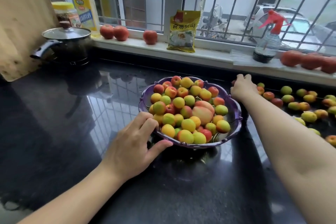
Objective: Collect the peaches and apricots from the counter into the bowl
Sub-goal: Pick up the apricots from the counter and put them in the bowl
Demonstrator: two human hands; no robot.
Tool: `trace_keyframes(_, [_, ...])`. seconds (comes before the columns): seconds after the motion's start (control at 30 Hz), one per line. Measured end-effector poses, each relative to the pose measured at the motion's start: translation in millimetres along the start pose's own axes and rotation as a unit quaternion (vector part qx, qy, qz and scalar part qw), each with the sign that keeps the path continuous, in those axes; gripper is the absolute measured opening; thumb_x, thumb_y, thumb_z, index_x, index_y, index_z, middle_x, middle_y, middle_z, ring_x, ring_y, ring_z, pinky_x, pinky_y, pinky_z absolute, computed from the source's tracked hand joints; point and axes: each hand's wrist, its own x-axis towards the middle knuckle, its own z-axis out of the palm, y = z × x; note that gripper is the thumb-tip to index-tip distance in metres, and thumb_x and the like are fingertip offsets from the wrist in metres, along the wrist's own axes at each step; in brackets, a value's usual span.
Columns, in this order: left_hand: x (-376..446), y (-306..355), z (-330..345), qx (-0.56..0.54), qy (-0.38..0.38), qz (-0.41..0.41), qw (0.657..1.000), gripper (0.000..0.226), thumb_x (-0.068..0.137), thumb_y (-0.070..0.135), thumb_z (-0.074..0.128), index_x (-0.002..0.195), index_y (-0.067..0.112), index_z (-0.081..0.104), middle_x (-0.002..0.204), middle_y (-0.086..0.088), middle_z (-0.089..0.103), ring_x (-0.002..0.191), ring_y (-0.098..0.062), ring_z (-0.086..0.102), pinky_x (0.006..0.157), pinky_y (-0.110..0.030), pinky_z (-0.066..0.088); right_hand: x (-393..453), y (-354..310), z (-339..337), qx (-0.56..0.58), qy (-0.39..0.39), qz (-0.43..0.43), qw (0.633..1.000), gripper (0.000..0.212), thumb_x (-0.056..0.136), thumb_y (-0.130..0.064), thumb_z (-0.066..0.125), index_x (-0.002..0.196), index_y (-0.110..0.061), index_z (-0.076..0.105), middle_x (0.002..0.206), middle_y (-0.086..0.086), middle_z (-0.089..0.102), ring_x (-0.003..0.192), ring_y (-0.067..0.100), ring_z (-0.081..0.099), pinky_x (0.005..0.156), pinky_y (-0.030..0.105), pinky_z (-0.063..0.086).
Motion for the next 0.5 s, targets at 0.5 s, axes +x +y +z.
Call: trace_keyframes(0.5, [-1,-1,1,0.001,-0.002,0.000,1.000,0.051,0.098,0.065,0.050,0.101,0.015,0.057,0.108,0.003,0.055,0.082,-0.015,0.058,0.062,-0.034,0.059,-43,27,-4,0.086,0.025,-0.042,0.995,0.049,0.098,-0.037,0.057,0.144,-0.022,0.049,0.143,0.016,0.042,0.123,0.039,0.052,0.097,0.044,0.045])
